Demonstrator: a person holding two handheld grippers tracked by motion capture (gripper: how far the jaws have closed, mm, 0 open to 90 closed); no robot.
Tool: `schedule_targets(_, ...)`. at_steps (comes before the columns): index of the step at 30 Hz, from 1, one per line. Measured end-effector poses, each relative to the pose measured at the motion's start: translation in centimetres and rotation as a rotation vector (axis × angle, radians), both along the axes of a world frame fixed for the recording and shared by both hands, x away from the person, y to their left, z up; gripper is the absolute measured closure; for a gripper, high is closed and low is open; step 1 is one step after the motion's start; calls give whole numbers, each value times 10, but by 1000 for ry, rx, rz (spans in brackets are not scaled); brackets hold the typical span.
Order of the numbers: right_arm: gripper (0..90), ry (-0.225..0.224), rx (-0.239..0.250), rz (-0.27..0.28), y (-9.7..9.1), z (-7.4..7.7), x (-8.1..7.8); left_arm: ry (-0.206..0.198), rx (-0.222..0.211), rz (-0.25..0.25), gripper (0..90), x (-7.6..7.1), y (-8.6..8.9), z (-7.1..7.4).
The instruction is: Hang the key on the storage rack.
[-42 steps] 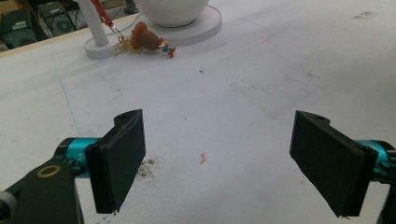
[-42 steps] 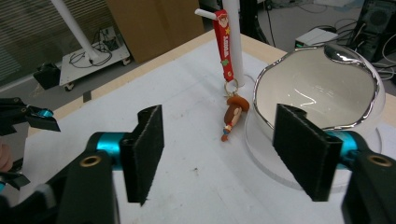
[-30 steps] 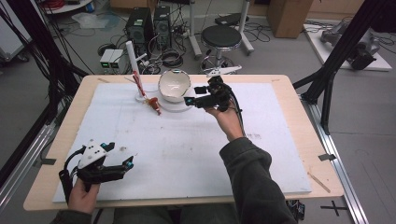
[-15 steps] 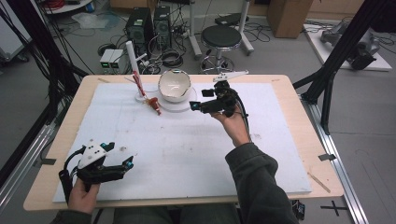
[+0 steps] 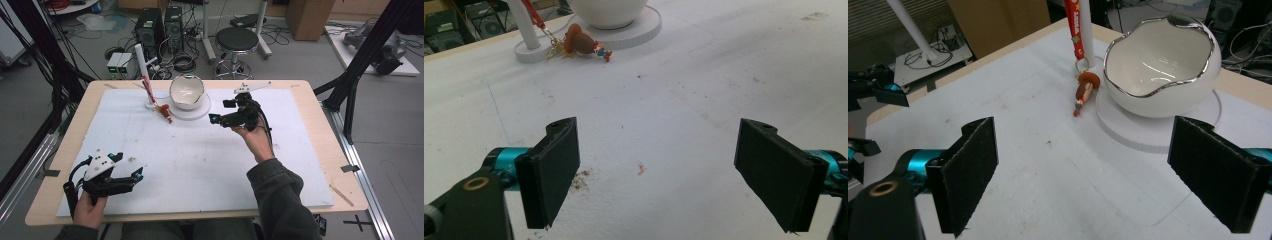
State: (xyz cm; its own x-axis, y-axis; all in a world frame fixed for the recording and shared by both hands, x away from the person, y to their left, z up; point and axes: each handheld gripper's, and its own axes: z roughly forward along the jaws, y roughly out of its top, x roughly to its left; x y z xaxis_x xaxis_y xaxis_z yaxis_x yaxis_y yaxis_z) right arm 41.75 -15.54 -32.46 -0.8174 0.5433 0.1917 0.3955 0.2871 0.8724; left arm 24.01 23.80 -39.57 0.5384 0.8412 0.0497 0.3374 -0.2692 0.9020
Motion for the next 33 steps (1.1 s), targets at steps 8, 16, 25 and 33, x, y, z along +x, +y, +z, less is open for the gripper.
schedule_targets(8, 117, 0, 2, -10, -12, -5, -4, 1, 1, -4, 187, 1, -1, 0)
schedule_targets(16, 116, -4, -7, -20, -21, -10, -10, 3, -3, -2, 187, 1, -2, 0)
schedule_targets(25, 116, -9, -23, -36, -31, -17, -17, 2, -2, -1, 187, 1, -2, -1)
schedule_targets(33, 116, -6, -36, -45, -38, -22, -24, 9, 0, -5, 187, 2, -2, -1)
